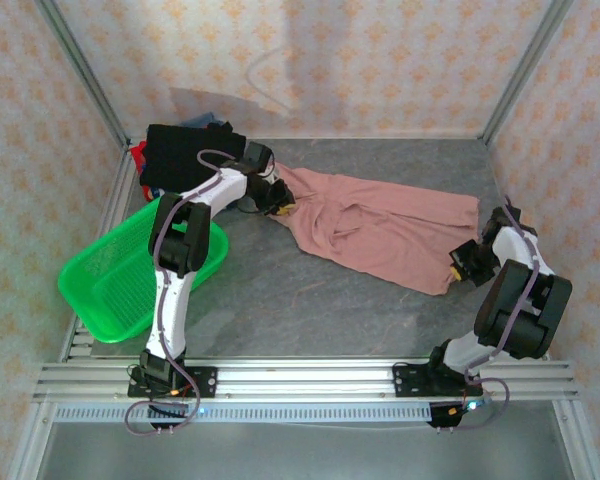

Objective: Fold and stack the t-shirts

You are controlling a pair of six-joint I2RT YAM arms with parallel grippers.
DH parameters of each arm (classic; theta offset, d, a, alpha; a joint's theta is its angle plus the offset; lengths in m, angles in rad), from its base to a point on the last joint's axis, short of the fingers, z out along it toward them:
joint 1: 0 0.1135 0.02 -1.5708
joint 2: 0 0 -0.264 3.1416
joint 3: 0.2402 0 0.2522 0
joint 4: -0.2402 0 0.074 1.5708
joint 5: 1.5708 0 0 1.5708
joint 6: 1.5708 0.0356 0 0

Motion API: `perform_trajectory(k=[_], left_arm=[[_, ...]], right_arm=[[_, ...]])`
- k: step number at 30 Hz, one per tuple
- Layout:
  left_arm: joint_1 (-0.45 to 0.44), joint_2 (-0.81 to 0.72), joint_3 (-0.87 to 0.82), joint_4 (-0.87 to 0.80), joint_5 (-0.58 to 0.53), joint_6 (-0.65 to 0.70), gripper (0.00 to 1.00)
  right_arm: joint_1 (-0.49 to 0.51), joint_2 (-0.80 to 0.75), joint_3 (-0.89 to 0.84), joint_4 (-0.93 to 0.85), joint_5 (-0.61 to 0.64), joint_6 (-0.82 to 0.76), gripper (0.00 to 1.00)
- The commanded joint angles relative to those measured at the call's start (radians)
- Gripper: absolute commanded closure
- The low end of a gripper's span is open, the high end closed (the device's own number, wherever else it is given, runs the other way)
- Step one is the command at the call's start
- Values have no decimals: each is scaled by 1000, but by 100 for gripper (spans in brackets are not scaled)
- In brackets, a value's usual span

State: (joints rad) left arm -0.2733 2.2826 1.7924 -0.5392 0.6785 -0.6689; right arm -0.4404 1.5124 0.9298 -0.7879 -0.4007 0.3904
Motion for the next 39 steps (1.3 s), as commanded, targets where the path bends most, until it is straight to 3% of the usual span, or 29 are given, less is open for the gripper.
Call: perform_trajectory(k=[1,3,14,28,39], left_arm=[[0,24,26,-59,-17,36,92],[0,25,43,-81,-29,51,100],[0,-155,27,-87,-66,59,100],[-4,-446,-203,-38,-58,6,100],[-6,-489,-243,-42,-49,14,100]], right_arm=[[-6,0,9,-2,5,-20,100],[-6,-7,10,-5,4,-25,100],[-8,-59,30,-72,7,-57,100],[-27,-142,-33,-185,144,-46,97],[-36,57,98,-67,-43,-7,99]])
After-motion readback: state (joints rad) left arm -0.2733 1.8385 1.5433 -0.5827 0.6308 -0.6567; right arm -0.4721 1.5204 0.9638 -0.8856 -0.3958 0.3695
